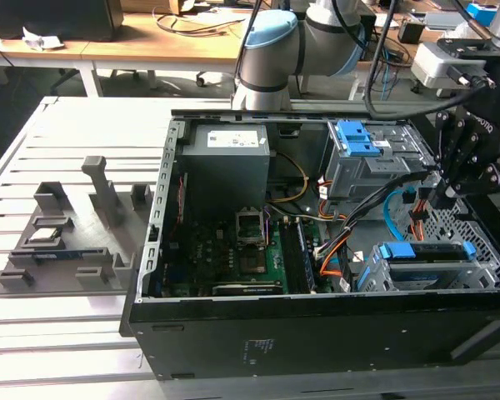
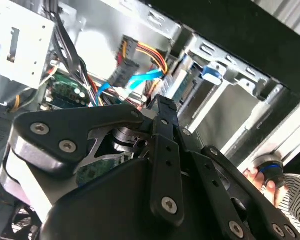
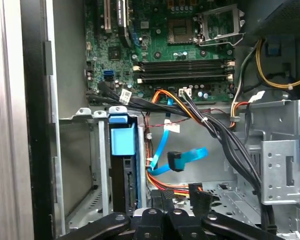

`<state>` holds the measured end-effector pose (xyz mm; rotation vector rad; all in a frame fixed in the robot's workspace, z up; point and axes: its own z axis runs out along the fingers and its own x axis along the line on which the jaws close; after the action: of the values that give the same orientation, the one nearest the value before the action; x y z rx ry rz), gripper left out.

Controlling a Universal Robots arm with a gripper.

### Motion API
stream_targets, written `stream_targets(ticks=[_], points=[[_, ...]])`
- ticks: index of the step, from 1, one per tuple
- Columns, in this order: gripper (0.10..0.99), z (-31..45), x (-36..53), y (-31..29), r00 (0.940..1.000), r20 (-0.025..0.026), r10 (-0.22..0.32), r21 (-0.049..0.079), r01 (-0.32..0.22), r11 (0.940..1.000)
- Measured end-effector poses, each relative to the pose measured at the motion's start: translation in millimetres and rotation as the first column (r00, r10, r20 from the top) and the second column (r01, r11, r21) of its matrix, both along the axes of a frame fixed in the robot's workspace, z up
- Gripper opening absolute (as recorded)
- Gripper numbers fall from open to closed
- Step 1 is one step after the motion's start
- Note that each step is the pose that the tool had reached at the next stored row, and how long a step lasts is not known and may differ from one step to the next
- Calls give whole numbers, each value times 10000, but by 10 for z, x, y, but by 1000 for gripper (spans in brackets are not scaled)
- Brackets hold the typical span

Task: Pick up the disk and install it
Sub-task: 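Insert the first disk wire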

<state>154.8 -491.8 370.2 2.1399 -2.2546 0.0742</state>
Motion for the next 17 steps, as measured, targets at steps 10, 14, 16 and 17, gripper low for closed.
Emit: stream_targets(ticks=[10,14,16,17], points=[[294,0,78,321,10000,0,-1,-34,1,10000],[361,-82,78,410,10000,-2,-1,-616,1,9981],[361,-114,78,431,10000,-3,-1,-672,1,9977],[361,-133,78,437,10000,-5,-1,-687,1,9976]])
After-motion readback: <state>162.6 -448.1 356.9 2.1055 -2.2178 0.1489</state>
